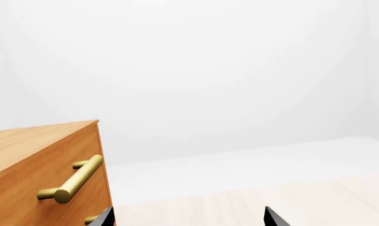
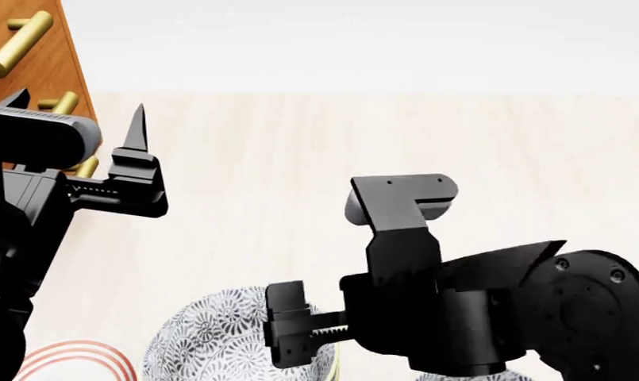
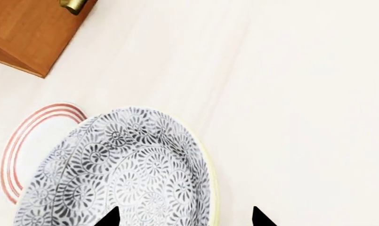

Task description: Stack the bowl at the front on the bowl in the middle.

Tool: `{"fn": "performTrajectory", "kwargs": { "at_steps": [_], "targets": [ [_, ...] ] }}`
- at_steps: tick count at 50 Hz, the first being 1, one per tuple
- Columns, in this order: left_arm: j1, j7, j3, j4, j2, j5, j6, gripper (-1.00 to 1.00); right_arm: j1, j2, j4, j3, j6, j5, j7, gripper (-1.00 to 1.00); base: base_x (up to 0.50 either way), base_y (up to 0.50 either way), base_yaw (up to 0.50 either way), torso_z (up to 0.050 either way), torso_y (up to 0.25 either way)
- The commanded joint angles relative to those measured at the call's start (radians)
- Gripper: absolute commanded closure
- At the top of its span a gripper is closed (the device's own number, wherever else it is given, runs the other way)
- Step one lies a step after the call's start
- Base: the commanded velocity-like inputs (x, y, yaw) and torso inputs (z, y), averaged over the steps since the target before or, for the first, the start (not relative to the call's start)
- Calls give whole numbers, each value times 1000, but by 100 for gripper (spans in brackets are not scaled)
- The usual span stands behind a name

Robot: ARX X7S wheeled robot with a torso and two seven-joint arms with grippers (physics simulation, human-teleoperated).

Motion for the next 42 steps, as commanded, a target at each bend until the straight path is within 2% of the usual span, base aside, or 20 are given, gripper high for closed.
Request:
{"fn": "performTrajectory", "kwargs": {
  "at_steps": [1,4,5,6,7,11,17,22,27,42],
  "targets": [
    [11,-3,-6,13,-1,-11,7,-100,-79,76,-330,77,-397,-320,-157,-100,0,0,0,0,0],
    [21,0,-10,19,2,-17,21,-100,-142,99,-436,93,-624,-526,-199,-100,0,0,0,0,0],
    [23,1,-11,21,2,-20,25,-100,-153,105,-459,85,-650,-565,-194,-100,0,0,0,0,0],
    [31,5,-10,27,3,-20,39,-100,-178,122,-517,54,-727,-688,-182,-100,0,0,0,0,0],
    [35,6,-10,29,3,-21,44,-100,-175,140,-538,9,-680,-730,-142,-100,0,0,0,0,0],
    [68,3,-21,52,11,-8,123,-100,-213,163,-579,-79,-790,-983,-64,-100,0,0,0,0,0],
    [138,-2,-20,102,15,29,261,-100,-252,201,-670,-144,-871,-1172,15,-100,0,0,0,0,0],
    [170,-7,-12,160,5,48,310,-100,-252,229,-761,-181,-841,-1244,57,-100,0,0,0,0,0],
    [198,-24,-7,216,-4,75,348,-100,-262,250,-841,-155,-822,-1231,84,-100,0,0,0,0,0],
    [203,-29,-18,228,-9,56,357,-100,-273,257,-857,-148,-829,-1231,91,-100,0,0,0,0,0]
  ]
}}
